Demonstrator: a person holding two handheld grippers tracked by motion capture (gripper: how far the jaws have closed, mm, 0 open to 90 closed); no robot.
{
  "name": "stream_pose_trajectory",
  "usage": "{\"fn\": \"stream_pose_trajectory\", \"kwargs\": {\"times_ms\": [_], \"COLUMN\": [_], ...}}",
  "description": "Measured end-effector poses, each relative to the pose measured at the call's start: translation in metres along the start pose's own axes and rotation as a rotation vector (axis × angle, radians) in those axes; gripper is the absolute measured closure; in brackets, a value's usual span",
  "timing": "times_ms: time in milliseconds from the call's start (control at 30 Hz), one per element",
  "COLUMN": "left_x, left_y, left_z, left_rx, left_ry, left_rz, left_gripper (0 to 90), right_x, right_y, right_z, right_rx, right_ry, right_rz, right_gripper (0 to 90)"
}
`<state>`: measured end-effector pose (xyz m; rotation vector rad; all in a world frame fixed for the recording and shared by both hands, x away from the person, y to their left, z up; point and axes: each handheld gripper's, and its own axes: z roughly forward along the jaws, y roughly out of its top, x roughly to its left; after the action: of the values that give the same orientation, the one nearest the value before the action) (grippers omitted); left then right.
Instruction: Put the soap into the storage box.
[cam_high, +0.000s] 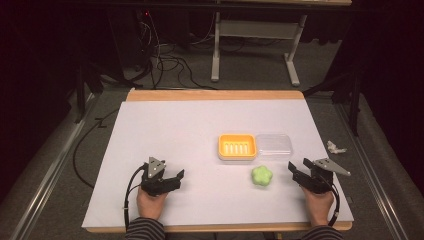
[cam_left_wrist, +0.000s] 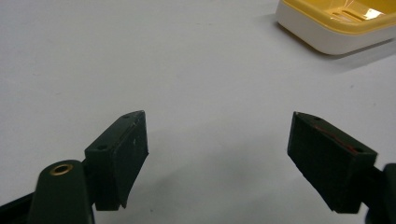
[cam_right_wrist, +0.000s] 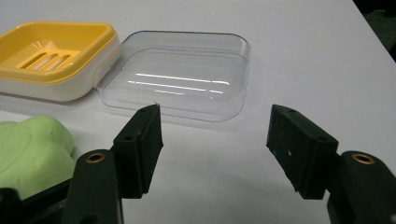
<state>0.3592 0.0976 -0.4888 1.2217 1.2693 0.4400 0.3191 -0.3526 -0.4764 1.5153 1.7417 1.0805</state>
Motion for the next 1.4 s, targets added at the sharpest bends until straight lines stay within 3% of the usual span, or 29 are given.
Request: {"fn": "stream_pose_trajectory", "kwargs": {"times_ms": [433,600,733,900,1000,1100,1267,1400], "left_x": [0.0,0.001,0.001,0.001,0.001,0.002,0.002,0.002], "left_y": [0.0,0.001,0.002,0.002,0.002,0.002,0.002,0.002], "left_z": [0.0,-0.001,-0.001,0.0,0.0,0.0,0.0,0.0], "left_rx": [0.002,-0.005,-0.006,-0.002,-0.002,0.003,0.004,0.006], "left_ry": [-0.002,-0.002,-0.003,-0.005,-0.005,-0.005,-0.006,-0.006], "left_rz": [-0.004,-0.015,-0.025,-0.024,-0.025,-0.023,-0.025,-0.027], "left_gripper": [20.4,20.3,20.3,20.4,20.4,20.7,21.0,21.0], "right_x": [0.001,-0.002,0.0,0.003,0.004,0.008,0.017,0.02], "right_y": [0.0,0.001,0.001,0.002,0.003,0.002,-0.001,0.0], "right_z": [0.001,0.001,0.003,0.002,0.002,-0.001,-0.009,-0.015], "right_rx": [0.015,0.013,0.022,0.031,0.039,0.041,0.028,0.024], "right_ry": [-0.006,-0.026,-0.032,-0.001,0.0,-0.033,-0.029,-0.005], "right_rz": [-0.01,0.033,0.008,-0.029,-0.029,-0.038,-0.082,-0.063], "right_gripper": [34.7,33.9,33.8,32.3,32.2,31.0,29.1,28.0]}}
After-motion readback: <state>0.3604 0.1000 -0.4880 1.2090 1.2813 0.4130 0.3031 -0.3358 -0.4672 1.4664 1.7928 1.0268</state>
